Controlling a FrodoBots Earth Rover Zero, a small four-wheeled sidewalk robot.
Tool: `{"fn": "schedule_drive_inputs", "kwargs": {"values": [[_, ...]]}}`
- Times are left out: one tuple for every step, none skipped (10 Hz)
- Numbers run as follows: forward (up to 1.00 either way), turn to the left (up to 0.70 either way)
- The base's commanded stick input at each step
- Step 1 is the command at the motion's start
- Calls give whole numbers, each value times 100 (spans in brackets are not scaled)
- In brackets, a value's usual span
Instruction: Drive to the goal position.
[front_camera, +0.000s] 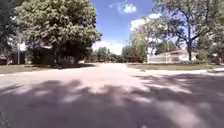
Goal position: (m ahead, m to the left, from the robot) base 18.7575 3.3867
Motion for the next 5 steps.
{"fn": "schedule_drive_inputs", "kwargs": {"values": [[85, 0], [85, 0], [85, 0], [85, 0], [85, 0]]}}
